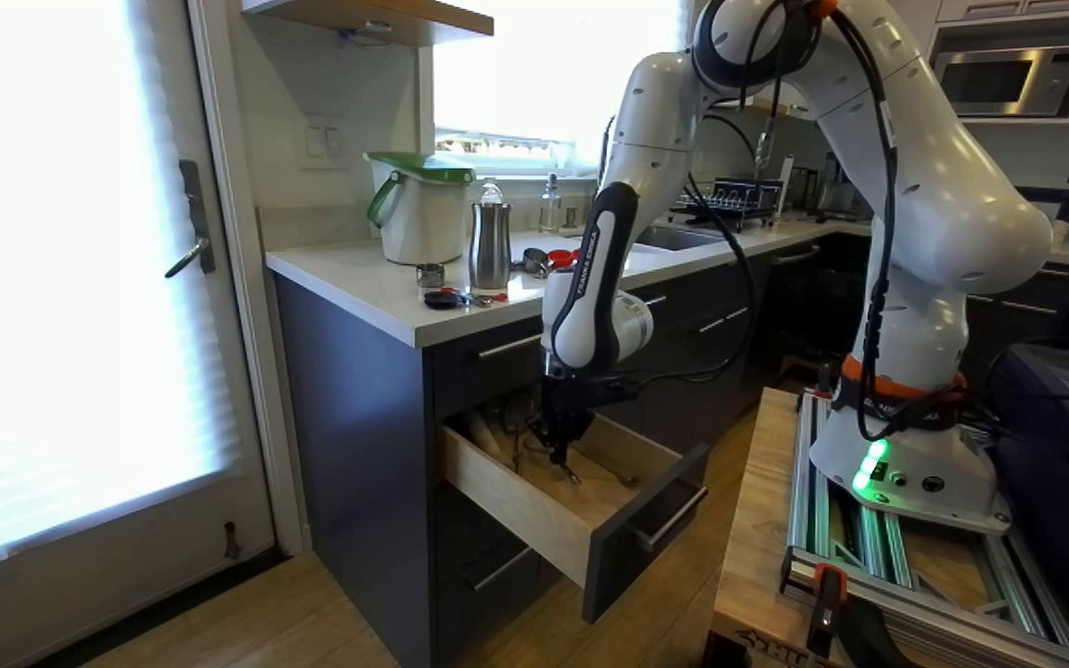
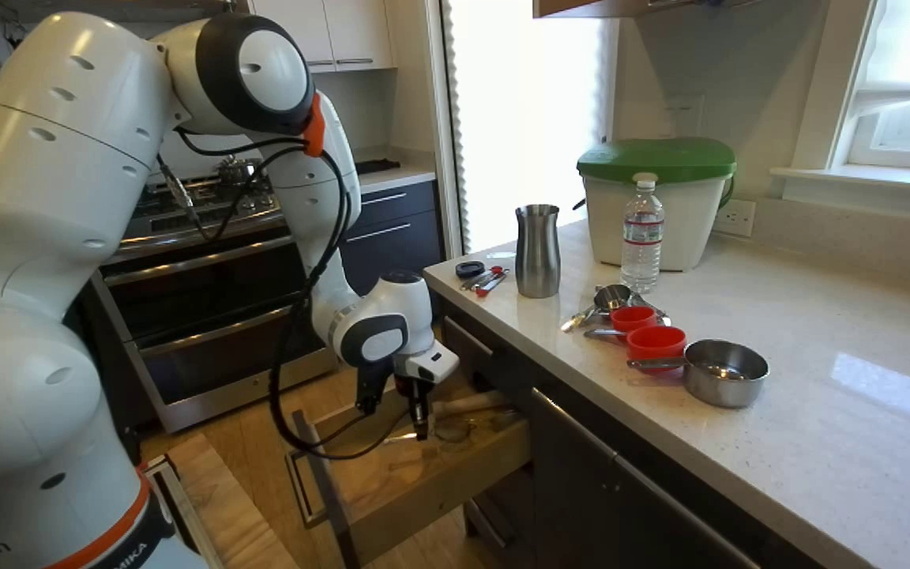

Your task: Remove the tea strainer from the drawer and put it on the counter top

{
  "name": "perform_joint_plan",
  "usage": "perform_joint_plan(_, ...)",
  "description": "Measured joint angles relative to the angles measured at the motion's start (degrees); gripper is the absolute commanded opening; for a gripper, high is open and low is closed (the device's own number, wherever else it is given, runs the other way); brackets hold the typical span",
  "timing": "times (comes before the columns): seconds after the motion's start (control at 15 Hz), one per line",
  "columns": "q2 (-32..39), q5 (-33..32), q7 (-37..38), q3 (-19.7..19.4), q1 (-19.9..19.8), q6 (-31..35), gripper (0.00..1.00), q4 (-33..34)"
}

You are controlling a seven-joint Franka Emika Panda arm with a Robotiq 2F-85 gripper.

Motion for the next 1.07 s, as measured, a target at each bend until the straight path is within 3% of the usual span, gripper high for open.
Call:
perform_joint_plan(0.6, -15.1, -0.4, -4.0, 2.5, -0.9, -23.6, 0.03, -4.5)
perform_joint_plan(1.07, -29.2, -0.3, -10.8, 5.3, -1.6, -31.5, 0.03, -8.6)
